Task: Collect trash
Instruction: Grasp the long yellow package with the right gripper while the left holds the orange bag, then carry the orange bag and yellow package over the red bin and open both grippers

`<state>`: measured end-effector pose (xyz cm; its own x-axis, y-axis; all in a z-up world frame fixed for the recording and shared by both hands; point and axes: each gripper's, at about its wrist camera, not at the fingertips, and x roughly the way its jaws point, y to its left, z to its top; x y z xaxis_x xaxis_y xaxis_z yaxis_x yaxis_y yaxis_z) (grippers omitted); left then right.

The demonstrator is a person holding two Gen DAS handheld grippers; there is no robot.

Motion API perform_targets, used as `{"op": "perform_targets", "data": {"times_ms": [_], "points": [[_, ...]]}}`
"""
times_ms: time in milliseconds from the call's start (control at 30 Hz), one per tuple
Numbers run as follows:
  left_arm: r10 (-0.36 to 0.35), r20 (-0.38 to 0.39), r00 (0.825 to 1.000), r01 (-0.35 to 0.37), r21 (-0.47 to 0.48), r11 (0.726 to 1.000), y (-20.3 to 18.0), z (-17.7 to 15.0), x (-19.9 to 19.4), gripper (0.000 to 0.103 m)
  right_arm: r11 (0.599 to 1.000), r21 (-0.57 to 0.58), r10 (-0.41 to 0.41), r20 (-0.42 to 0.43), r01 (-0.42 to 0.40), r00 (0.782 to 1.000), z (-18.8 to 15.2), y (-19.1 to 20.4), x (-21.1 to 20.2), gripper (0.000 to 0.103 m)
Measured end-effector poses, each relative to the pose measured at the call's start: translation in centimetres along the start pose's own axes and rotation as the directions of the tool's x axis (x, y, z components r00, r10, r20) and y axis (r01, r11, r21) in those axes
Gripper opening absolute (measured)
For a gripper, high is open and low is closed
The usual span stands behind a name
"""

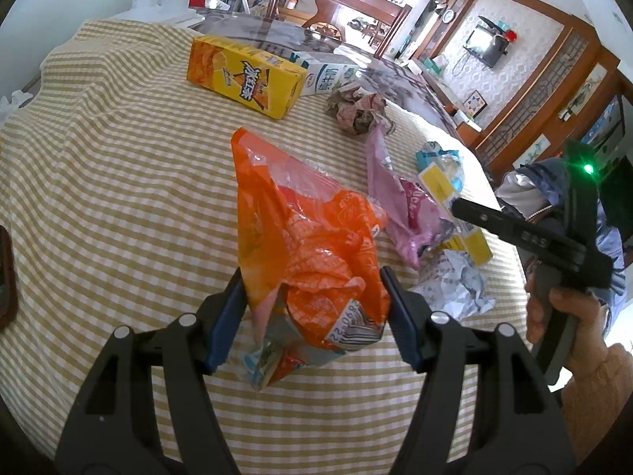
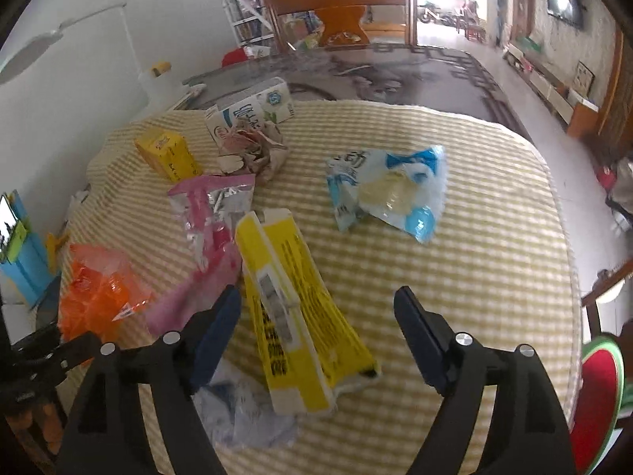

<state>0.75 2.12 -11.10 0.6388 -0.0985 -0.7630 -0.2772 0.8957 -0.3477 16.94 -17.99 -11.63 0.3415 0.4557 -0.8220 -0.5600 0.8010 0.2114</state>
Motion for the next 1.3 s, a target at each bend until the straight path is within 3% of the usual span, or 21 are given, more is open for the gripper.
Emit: {"op": "perform_targets", "data": {"times_ms": [100,200,333,567,1100,1300], "points": [[0.013,0.001,1.000,-0.013,-0.006,1.000,0.2,0.0,0.1,0.063,0.999,0.008,0.033,-0.035,-0.033,0.999,-0.3,0.2,0.8,0.077],[0.013,-0.009,1.000,-0.013,-0.007,1.000,0.2,0.0,0.5,0.063,0.998,-0.067,-0.009,-0.046,0.006,0.999,-0.6,1.4,0.8,0.072],[0.016,-0.011,1.000,-0.016,0.005,1.000,-0.1,-0.1,0.7,0.064,0.995,-0.092,-0.038,-0.055,0.032,0.998,-0.8,1.7,0.9,0.050],[0.021,-0.030,0.999,-0.021,-0.010,1.000,0.4,-0.1,1.2,0.066,1.000,-0.020,-0.024,-0.027,0.023,0.999,-0.6,0.5,0.0,0.031],[0.023,-0.038,0.999,-0.025,-0.043,0.999,1.2,0.0,1.8,0.072,0.999,0.047,-0.017,0.001,0.017,1.000,-1.1,-0.6,-1.6,0.030],[0.011,-0.024,1.000,-0.013,-0.056,0.998,1.4,0.1,1.6,0.083,0.998,0.064,-0.016,-0.008,0.016,1.000,-1.3,-0.9,-1.4,0.031]]}}
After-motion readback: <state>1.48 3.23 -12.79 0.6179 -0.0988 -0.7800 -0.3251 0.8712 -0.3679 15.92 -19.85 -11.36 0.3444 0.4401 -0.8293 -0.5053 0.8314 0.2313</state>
